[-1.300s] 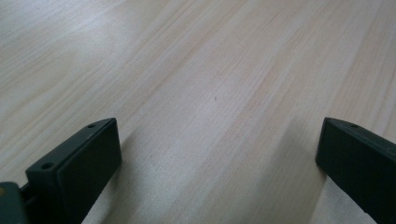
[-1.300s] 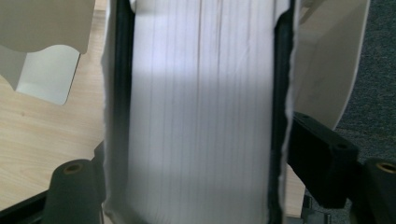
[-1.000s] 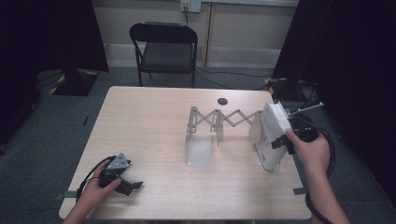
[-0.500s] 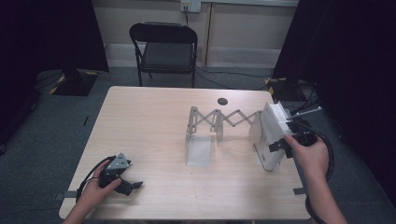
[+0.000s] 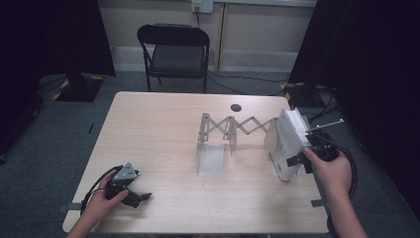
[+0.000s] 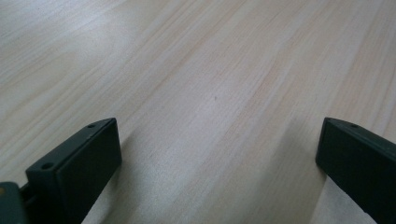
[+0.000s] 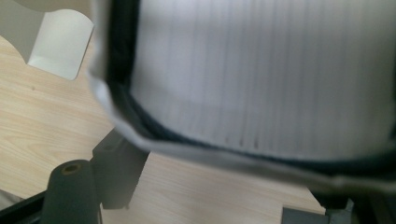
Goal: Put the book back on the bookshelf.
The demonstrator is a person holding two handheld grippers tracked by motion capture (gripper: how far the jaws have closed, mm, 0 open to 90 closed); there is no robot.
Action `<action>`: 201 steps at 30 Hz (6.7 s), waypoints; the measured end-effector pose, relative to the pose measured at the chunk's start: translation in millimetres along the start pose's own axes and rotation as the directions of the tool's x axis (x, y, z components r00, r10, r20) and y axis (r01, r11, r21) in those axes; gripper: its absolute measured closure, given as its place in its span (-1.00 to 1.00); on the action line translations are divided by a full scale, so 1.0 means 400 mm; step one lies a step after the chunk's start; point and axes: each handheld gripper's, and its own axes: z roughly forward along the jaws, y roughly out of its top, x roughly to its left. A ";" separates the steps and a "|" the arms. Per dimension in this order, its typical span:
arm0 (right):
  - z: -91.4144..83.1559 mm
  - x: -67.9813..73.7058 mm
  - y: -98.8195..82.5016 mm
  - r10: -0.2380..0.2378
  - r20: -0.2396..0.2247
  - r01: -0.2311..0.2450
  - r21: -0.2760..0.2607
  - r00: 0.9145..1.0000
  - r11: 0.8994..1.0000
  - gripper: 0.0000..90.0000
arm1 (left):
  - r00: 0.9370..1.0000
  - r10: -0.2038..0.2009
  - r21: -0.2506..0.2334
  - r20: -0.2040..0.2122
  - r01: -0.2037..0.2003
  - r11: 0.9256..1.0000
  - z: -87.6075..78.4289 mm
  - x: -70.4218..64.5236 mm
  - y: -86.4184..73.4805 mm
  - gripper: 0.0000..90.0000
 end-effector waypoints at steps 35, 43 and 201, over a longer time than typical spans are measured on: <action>0.020 -0.027 -0.074 0.022 -0.004 -0.022 0.007 1.000 1.000 -0.46 | 1.000 -0.002 0.000 0.001 0.002 1.000 0.000 0.000 0.000 -1.00; -0.001 -0.017 -0.087 0.002 0.005 -0.002 -0.006 1.000 1.000 -0.46 | 1.000 -0.001 0.001 0.001 0.001 1.000 0.000 0.000 0.000 -1.00; 0.364 0.411 -0.043 -0.401 -0.278 0.401 -0.059 0.873 0.914 -0.53 | 1.000 -0.001 0.001 0.001 0.001 1.000 0.000 0.000 0.000 -1.00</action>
